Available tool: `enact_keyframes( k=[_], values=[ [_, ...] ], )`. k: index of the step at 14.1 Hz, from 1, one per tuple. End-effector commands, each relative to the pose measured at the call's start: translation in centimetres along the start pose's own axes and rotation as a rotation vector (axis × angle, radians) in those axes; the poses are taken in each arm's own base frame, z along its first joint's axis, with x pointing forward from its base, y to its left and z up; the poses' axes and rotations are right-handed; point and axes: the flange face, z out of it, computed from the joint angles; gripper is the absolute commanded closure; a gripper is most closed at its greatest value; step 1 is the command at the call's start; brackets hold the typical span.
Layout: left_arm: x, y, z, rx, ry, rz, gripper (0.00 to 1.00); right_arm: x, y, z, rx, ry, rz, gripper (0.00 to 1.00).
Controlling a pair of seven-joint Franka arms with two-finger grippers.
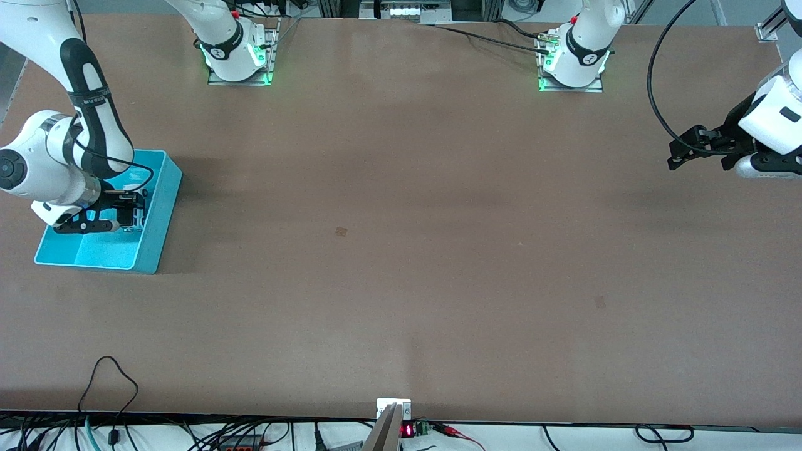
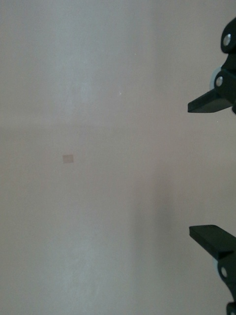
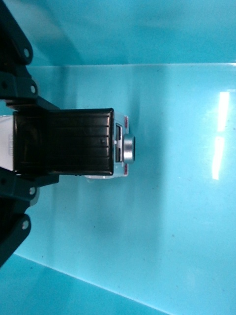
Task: Wind and store white jeep toy
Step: 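Lift the jeep with the right gripper and lower it into the bin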
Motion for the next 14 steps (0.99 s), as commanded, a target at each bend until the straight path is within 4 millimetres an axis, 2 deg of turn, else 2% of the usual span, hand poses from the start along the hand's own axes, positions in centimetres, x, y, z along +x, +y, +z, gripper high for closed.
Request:
enact_keyframes(
  k=[1,4,5,7,8,10,11,14],
  values=[
    [-1.3,0.1,0.0,-0.018,0.036,0.005,0.00,-0.8,0.0,0.2,0.012,0.005,0.016,1.00],
    [-1.2,0.3,-0.2,-0.018,0.035,0.008,0.00,-0.8,-0.1,0.2,0.013,0.002,0.014,1.00],
    [-1.2,0.3,-0.2,-0.018,0.035,0.008,0.00,-0.8,0.0,0.3,0.014,-0.001,0.016,0.97],
    [-1.1,0.2,-0.1,-0.019,0.033,0.007,0.00,-0.8,-0.1,0.7,0.016,-0.008,0.016,0.36],
    [-1.1,0.2,-0.1,-0.019,0.033,0.007,0.00,-0.8,-0.1,0.6,0.015,-0.007,0.015,0.33],
    [-1.1,0.2,-0.1,-0.020,0.035,0.007,0.00,-0.7,-0.1,0.5,0.014,-0.005,0.015,0.15],
    [-1.1,0.1,-0.1,-0.020,0.035,0.007,0.00,-0.6,0.0,0.3,0.013,-0.003,0.014,0.00],
    [-1.1,0.1,-0.1,-0.020,0.035,0.007,0.00,0.0,0.0,-1.1,0.005,0.024,0.007,0.00]
  ],
)
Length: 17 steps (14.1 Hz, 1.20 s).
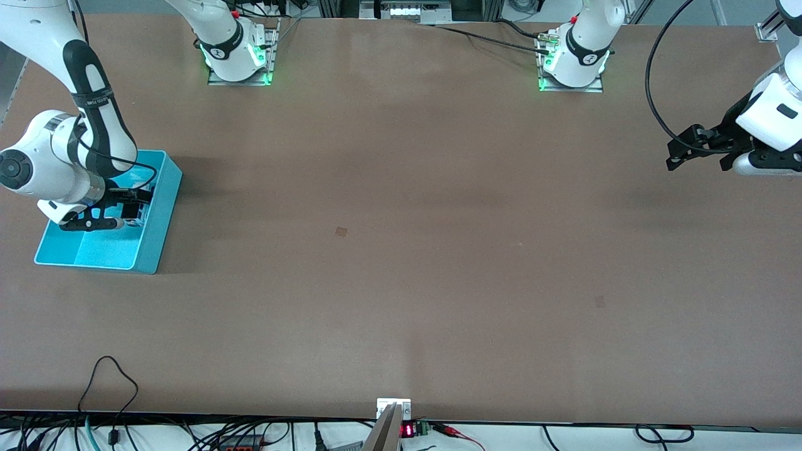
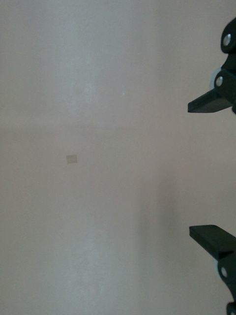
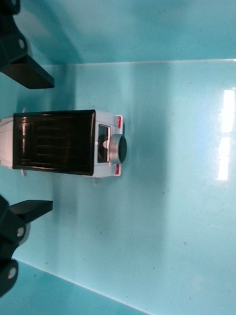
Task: Wind and store white jeep toy
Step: 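Open the right gripper to release the jeep inside the bin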
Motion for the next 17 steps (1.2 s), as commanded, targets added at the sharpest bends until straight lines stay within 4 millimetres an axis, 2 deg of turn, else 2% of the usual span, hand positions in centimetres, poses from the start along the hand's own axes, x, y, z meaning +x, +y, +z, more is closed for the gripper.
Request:
enact_keyframes(
  k=[1,4,7,10,11,14,16,17],
  values=[
    [-0.6,-0.1,-0.2,-0.023,0.012,0.003,0.00,0.7,0.1,-2.5,-0.002,0.046,-0.004,0.00],
    [-0.6,-0.4,-0.2,-0.030,0.014,-0.004,0.00,1.7,0.8,-6.0,0.001,0.053,-0.003,0.00],
    [-0.5,-0.6,-0.1,-0.037,0.011,-0.008,0.00,3.0,0.9,-11.6,0.010,0.048,-0.008,0.00],
    [-0.5,-1.1,0.0,-0.042,0.009,-0.012,0.00,3.6,1.0,-17.3,-0.006,0.116,-0.024,0.00],
    [-0.5,-1.1,0.0,-0.040,0.009,-0.008,0.00,3.4,0.7,-19.2,-0.008,0.147,-0.029,0.00],
    [-0.6,-1.0,-0.1,-0.040,0.008,-0.001,0.00,2.8,-1.7,-25.4,0.002,0.180,-0.073,0.00],
    [-0.6,-1.0,-0.1,-0.039,0.008,0.001,0.00,2.6,-1.8,-29.9,0.001,0.189,-0.082,0.00],
    [-0.6,-1.0,-0.1,-0.039,0.010,0.002,0.00,2.5,-2.0,-31.2,0.006,0.193,-0.083,0.00]
  ],
)
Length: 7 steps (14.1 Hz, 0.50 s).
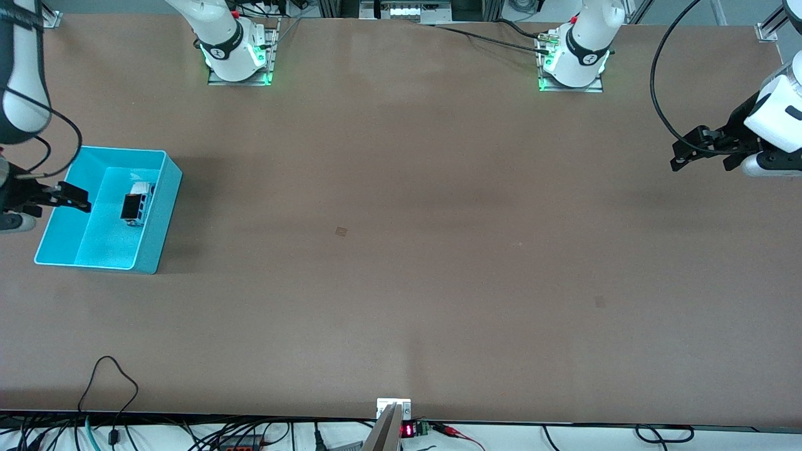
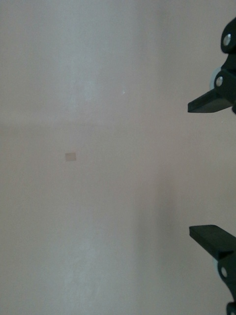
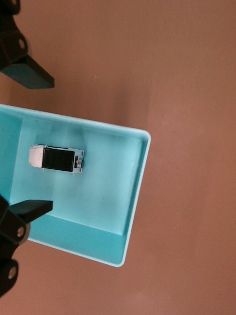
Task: Wind and store white jeep toy
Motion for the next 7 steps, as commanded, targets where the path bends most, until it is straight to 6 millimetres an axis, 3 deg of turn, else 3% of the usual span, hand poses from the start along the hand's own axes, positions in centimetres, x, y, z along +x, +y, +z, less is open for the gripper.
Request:
enact_keyframes(
  k=[1,2,4,5,6,7],
  values=[
    [-0.5,0.1,-0.3,-0.027,0.012,0.020,0.00,0.4,-0.9,-4.8,0.013,0.014,-0.021,0.00],
    [-0.4,-0.2,-0.1,-0.026,0.009,0.015,0.00,0.2,-1.9,-5.7,0.021,0.014,-0.031,0.00],
    [-0.3,0.1,0.0,-0.022,0.006,0.018,0.00,-2.1,-3.0,-9.4,0.039,0.016,-0.045,0.00],
    [-0.3,0.4,0.0,-0.024,0.006,0.022,0.00,-2.4,-5.2,-10.8,0.045,0.009,-0.077,0.00],
    [-0.3,0.5,0.0,-0.022,0.007,0.024,0.00,-3.1,-6.0,-12.3,0.041,0.018,-0.092,0.00],
    [-0.3,0.5,0.0,-0.023,0.007,0.021,0.00,-3.6,-6.4,-12.8,0.040,0.010,-0.099,0.00]
  ],
)
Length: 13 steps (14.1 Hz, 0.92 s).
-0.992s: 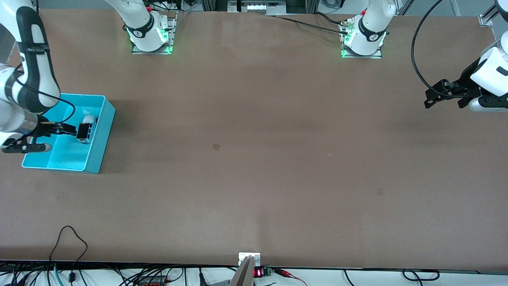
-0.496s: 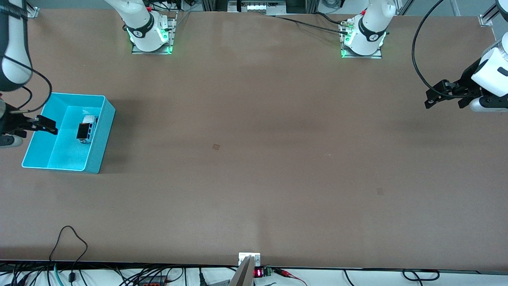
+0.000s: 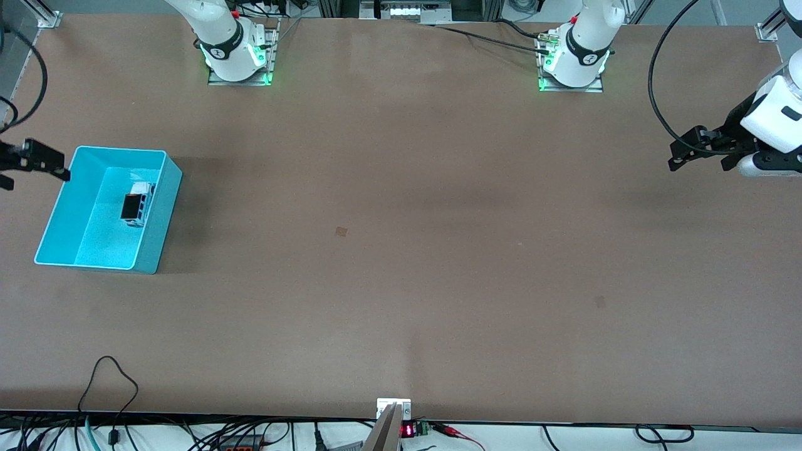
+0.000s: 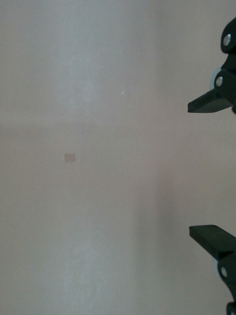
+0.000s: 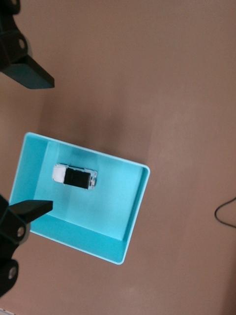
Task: Wind and store white jeep toy
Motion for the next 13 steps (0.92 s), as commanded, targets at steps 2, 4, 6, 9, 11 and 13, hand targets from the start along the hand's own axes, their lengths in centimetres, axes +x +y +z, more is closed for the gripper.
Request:
enact_keyframes(
  k=[2,4,6,9,11,13],
  values=[
    [-0.3,-0.1,-0.2,-0.025,0.009,0.007,0.00,-2.6,-1.9,-2.9,0.022,-0.031,0.009,0.00],
    [-0.4,0.0,-0.4,-0.025,0.012,0.007,0.00,-2.4,-2.0,-2.4,0.019,-0.052,0.030,0.00],
    [-0.5,0.2,-0.5,-0.023,0.013,0.014,0.00,-1.3,-1.7,-0.5,0.020,-0.083,0.022,0.00],
    [-0.7,0.0,-0.5,-0.020,0.007,0.005,0.00,-0.1,-2.5,0.2,0.023,-0.082,0.017,0.00],
    [-0.6,0.0,-0.5,-0.020,0.009,0.005,0.00,0.5,-4.3,0.1,0.021,-0.088,-0.005,0.00],
    [-0.7,0.0,-0.6,-0.020,0.009,0.005,0.00,0.6,-4.6,0.1,0.025,-0.086,0.063,0.00]
  ],
)
